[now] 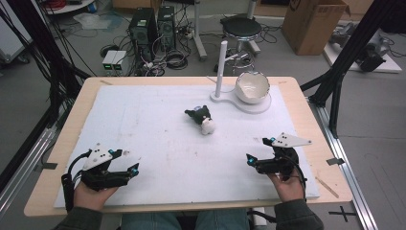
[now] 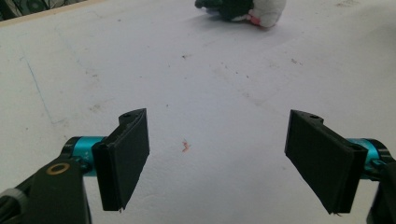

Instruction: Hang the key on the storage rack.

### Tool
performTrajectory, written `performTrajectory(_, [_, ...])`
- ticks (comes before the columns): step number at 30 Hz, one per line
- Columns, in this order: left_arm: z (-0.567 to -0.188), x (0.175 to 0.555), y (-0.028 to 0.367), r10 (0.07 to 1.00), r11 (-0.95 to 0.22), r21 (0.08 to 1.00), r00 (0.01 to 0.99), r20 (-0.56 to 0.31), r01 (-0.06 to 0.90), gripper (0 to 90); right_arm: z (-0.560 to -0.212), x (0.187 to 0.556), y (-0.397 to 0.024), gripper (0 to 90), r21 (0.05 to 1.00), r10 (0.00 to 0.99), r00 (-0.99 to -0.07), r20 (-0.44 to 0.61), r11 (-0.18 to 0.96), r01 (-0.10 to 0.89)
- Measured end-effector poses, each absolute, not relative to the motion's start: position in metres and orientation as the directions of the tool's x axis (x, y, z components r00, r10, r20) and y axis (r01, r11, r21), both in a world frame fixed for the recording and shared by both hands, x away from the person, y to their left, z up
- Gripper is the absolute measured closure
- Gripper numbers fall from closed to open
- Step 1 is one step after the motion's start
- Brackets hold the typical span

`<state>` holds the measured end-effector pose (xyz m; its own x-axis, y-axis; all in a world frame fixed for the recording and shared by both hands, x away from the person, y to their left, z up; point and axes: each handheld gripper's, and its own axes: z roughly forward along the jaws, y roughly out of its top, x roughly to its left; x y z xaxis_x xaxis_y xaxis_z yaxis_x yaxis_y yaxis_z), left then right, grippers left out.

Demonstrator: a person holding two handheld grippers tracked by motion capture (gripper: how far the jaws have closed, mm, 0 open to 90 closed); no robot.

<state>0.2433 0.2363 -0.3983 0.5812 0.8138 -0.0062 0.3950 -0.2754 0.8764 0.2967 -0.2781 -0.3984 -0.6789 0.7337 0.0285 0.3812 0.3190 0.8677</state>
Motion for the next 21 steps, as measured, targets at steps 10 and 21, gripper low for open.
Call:
performTrajectory(10, [-0.3987,0.2433,0.2358,0.813,-0.282,0.874,0.582,0.0,0.395,22.2,-0.3998,0.2971,-0.2792,10.5,0.874,0.74,-0.672,0.034,0.304,0.379])
performTrajectory(21, [-0.3999,0.24,0.2352,0.82,-0.279,0.873,0.572,0.0,0.4,22.2,-0.4049,0.3022,-0.2774,10.5,0.872,0.733,-0.68,0.033,0.311,0.378])
